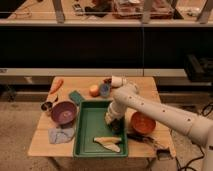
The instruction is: Wipe tray with eraser
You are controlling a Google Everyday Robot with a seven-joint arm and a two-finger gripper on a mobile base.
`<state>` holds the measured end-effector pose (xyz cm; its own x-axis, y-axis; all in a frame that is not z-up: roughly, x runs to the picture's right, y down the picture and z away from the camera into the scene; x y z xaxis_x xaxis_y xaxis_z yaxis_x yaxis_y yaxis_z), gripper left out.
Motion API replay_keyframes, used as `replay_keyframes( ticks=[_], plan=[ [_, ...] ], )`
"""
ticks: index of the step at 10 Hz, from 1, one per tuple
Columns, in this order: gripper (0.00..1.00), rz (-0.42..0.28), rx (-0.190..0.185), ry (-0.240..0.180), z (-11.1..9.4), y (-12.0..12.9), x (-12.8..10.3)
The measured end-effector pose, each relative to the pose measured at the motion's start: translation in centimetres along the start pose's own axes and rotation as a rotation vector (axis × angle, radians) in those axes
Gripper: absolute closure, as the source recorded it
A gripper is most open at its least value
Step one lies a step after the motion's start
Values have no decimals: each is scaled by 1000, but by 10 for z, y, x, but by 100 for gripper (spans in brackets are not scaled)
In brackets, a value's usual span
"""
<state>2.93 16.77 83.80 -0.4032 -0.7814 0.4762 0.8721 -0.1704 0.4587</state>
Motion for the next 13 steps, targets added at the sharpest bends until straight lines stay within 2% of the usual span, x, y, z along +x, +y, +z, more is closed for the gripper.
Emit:
replay_keyframes(
  ticks=[3,5,6,9,11,13],
  plan=[
    [100,-46,-1,16,5,-27,35],
    [100,-106,1,11,21,-72,66],
    [100,-129,5,6,27,-86,71],
    [100,-181,14,-13,40,-119,65],
    [100,-185,15,-25,40,-121,49],
    [100,-173,13,-39,36,-108,26]
  ],
)
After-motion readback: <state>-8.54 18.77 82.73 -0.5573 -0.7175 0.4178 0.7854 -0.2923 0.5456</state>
